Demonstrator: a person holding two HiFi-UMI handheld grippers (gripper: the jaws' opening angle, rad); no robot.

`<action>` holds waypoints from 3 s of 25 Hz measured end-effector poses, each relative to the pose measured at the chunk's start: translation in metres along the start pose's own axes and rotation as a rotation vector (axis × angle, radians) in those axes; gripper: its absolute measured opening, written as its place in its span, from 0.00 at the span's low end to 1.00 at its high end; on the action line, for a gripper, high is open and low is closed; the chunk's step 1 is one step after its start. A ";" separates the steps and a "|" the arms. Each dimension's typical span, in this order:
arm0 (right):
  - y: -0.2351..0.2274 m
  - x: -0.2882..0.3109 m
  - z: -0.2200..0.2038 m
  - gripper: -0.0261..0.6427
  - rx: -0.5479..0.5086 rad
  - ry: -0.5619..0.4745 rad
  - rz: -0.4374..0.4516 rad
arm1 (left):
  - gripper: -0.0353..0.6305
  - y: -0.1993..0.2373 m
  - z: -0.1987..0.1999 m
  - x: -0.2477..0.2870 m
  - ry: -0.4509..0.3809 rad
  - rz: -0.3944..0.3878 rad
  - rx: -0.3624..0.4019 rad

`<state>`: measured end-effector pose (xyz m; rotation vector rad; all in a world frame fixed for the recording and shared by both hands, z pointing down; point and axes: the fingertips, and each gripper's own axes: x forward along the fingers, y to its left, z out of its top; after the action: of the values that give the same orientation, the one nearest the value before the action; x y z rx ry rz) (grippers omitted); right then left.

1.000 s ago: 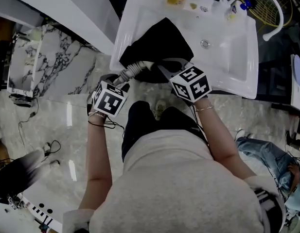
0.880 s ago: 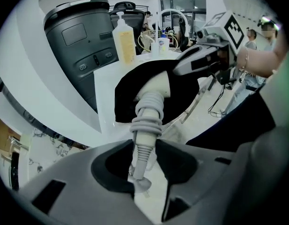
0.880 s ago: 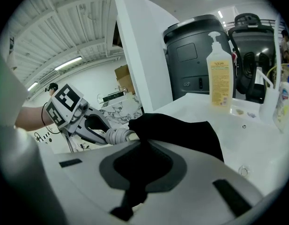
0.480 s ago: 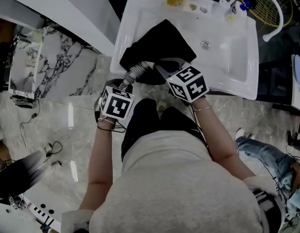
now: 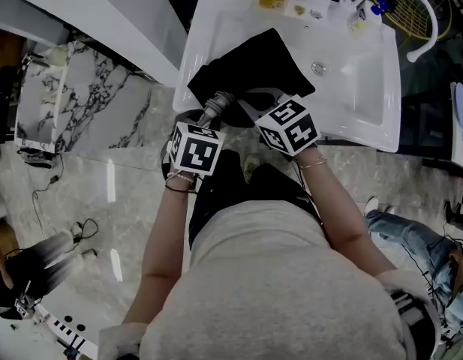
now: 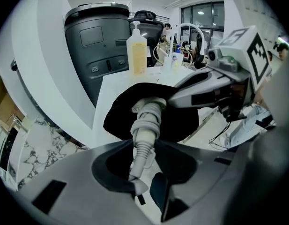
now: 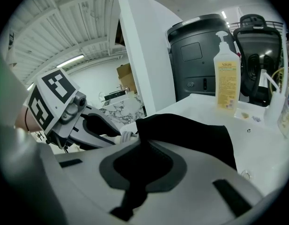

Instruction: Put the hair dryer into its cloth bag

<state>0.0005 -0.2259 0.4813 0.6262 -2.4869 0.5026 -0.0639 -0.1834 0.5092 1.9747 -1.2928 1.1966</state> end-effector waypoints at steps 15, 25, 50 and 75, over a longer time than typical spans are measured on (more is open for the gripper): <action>0.003 0.006 -0.003 0.06 0.001 0.007 -0.001 | 0.31 -0.013 0.022 0.005 -0.125 -0.092 0.017; 0.001 0.001 -0.005 0.06 0.019 -0.012 -0.001 | 0.37 -0.001 -0.028 -0.002 -0.077 -0.096 -0.033; 0.007 0.016 -0.003 0.06 -0.013 0.009 0.045 | 0.22 -0.002 0.025 0.027 -0.067 -0.132 0.001; 0.001 0.014 -0.018 0.07 0.027 0.016 0.002 | 0.22 -0.001 0.043 0.041 -0.058 -0.081 0.124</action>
<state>-0.0033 -0.2219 0.5028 0.6275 -2.4701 0.5405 -0.0388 -0.2347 0.5235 2.1435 -1.1790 1.2151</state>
